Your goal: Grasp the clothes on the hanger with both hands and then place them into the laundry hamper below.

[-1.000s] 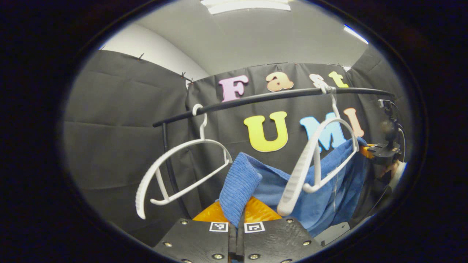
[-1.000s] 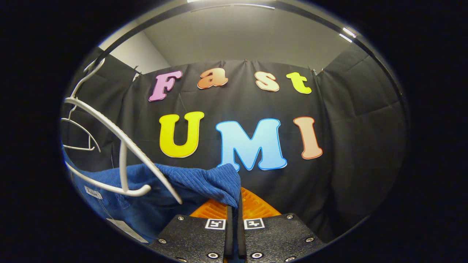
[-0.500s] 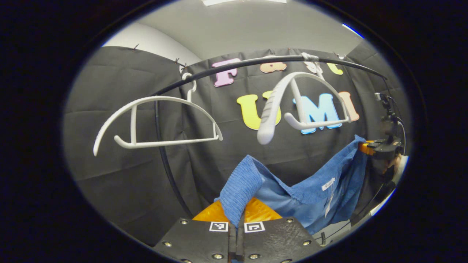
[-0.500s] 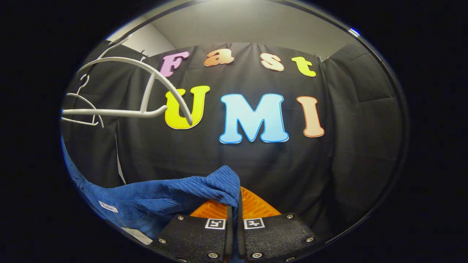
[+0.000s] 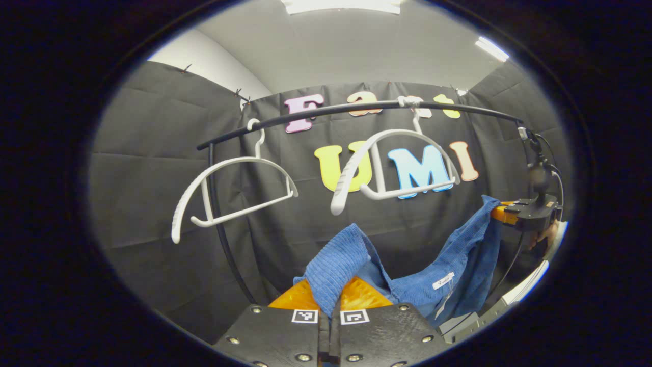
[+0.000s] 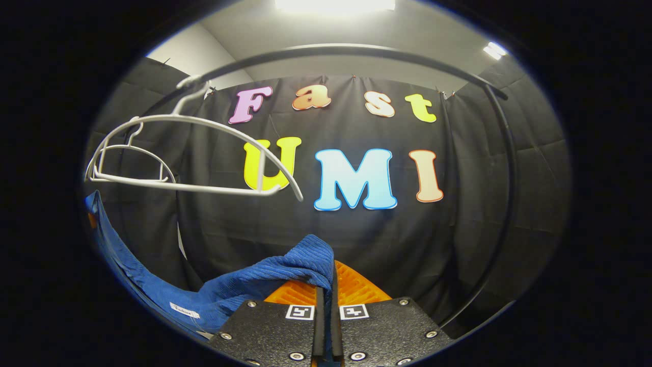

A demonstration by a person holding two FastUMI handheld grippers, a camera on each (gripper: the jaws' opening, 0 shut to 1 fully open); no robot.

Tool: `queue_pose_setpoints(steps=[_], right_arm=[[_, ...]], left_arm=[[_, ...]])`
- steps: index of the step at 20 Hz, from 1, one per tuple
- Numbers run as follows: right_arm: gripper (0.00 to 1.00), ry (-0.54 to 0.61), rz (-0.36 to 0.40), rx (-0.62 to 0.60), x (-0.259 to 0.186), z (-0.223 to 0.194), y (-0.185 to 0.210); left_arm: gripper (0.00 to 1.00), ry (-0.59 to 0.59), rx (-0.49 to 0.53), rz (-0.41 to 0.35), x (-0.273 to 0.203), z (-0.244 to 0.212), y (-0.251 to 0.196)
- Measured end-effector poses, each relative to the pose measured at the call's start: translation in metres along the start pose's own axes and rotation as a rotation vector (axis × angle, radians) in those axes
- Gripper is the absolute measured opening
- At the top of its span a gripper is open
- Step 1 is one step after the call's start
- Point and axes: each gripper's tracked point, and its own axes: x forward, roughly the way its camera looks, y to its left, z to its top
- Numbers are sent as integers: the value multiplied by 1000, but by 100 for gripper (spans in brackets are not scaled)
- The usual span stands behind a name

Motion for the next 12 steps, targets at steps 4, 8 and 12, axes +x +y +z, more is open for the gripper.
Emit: queue_pose_setpoints(steps=[4,8,12], right_arm=[[4,-42,3,10,-40,27,17],[4,-71,10,13,-78,46,41],[4,-72,21,6,-126,50,65]], left_arm=[[1,-37,-21,-59,-36,13,-4],[1,-78,-35,-139,-65,26,-19],[1,-101,-33,-209,-87,29,-36]])
